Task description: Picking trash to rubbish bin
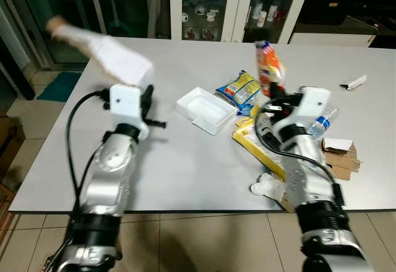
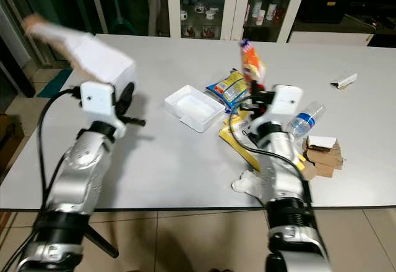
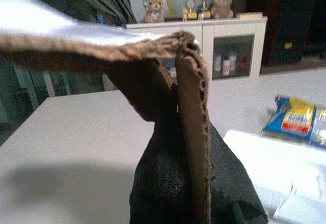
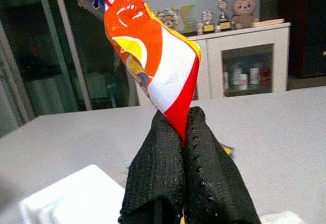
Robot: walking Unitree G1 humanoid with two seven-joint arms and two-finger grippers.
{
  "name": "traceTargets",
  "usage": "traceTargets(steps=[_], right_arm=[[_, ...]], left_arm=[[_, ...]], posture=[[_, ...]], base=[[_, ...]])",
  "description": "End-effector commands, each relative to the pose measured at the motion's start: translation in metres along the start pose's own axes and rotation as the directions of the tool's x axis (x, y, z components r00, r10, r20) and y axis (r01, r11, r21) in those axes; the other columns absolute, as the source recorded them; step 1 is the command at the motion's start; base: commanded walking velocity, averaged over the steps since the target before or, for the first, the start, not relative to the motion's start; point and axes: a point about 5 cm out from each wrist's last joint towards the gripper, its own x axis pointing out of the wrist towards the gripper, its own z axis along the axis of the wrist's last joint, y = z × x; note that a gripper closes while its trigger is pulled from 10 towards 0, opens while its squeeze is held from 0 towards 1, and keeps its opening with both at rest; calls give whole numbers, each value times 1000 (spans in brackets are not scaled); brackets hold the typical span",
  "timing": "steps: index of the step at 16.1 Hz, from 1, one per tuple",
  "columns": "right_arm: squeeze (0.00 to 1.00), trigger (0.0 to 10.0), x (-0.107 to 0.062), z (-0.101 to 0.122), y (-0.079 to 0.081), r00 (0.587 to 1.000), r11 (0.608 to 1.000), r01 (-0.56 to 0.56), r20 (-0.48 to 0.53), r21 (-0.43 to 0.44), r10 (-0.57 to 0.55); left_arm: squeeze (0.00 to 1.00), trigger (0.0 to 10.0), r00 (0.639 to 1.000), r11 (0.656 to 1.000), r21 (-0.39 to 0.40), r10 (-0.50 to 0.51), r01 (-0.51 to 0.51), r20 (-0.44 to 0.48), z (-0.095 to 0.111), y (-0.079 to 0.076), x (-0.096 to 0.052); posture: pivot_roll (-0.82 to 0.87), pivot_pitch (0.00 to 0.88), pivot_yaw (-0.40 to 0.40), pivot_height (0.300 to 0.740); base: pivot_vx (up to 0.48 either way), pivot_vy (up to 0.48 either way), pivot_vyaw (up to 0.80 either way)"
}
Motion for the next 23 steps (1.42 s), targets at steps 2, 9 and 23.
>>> traceTargets(steps=[2, 9, 23], right_arm=[[0, 10000, -3, 9, -10, 1000, 999, 13, 16, -34, -12], [0, 10000, -30, -26, -3, 995, 997, -27, -101, -69, 20], [0, 10000, -38, -39, -1, 991, 999, 9, -131, -42, -15]], left_arm=[[0, 10000, 1000, 998, 55, -13, 14, -20, -6, 5, -5], [0, 10000, 992, 996, 55, 77, -72, -96, -35, 15, -22], [0, 10000, 994, 996, 70, 63, -57, -87, -39, 9, -23]], posture=[[68, 19, -50, 740], [52, 18, -43, 740], [55, 0, -35, 740]], base=[[0, 0, 0], [0, 0, 0], [0, 0, 0]])
